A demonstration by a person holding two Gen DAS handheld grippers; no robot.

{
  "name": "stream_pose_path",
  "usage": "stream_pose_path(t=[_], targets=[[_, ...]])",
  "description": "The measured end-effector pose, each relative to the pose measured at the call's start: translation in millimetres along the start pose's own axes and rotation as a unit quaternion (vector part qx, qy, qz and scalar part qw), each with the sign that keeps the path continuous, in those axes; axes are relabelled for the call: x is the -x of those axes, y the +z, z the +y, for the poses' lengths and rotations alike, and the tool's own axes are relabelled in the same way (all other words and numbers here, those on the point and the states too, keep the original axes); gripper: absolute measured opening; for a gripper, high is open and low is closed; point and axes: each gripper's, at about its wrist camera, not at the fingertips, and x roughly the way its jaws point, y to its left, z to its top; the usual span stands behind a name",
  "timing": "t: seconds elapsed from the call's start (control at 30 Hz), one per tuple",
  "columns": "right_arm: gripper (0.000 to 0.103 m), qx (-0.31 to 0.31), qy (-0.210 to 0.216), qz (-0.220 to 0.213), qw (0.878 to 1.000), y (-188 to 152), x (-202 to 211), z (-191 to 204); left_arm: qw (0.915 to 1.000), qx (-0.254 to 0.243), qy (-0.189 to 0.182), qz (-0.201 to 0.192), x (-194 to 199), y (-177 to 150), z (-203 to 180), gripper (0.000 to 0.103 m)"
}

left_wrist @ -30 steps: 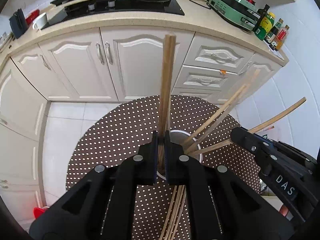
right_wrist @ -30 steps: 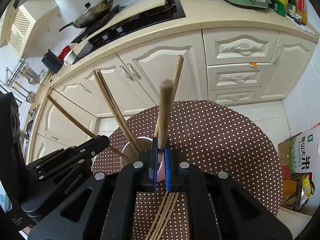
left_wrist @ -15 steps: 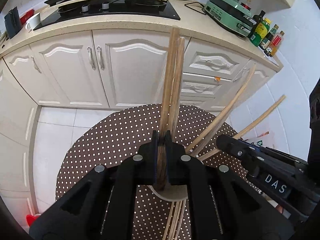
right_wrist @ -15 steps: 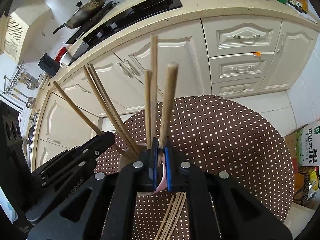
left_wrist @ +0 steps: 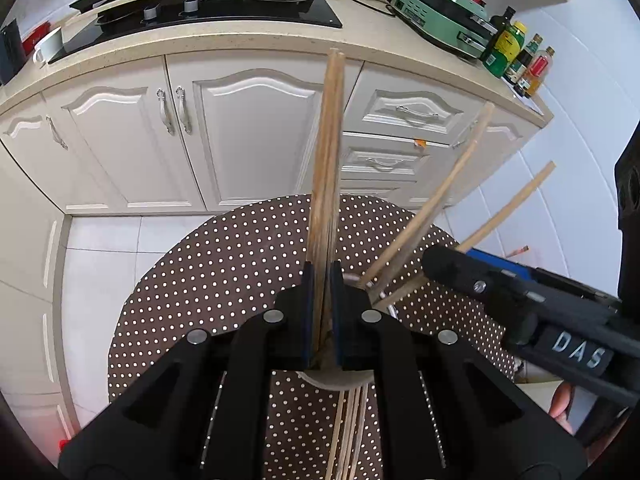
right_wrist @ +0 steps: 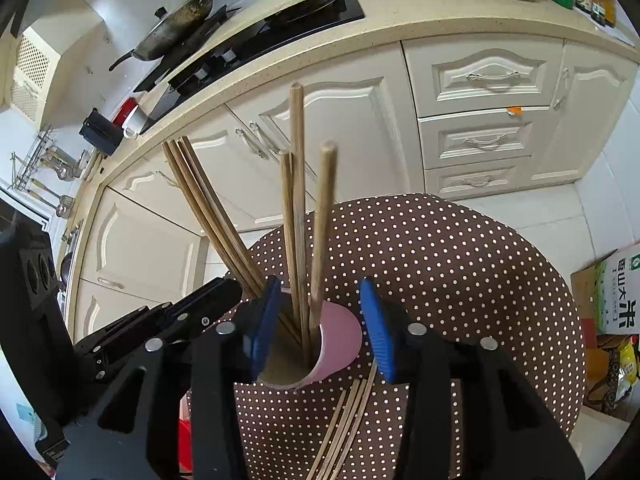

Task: Organize utensils
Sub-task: 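Open both grippers to release the sticks inside the cup, then move both grippers back down to the remaining stick pile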

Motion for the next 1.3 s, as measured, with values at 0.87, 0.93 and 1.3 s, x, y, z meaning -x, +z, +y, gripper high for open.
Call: stream_pose_path(t=[0.87,0.93,1.3], targets=[[0.063,0.006,-0.008,-0.041,0.999,-40.8,64.4,22.3,0.9983,-0.017,0.026,-0.050,76.2,-37.8,-3.4,0.009],[0.064,0.010,-0.008,-0.045,0.999,-44.2,69.8,25.5,0.9974,-0.026,0.035,-0.057,83.4,-40.3,-5.4,0.009],[0.078,0.026,-0.021,-0.069,0.997,-62.5,99.2,34.7,0.9917,-0.037,0.062,-0.107,120.1,-53.8,-8.5,0.057]])
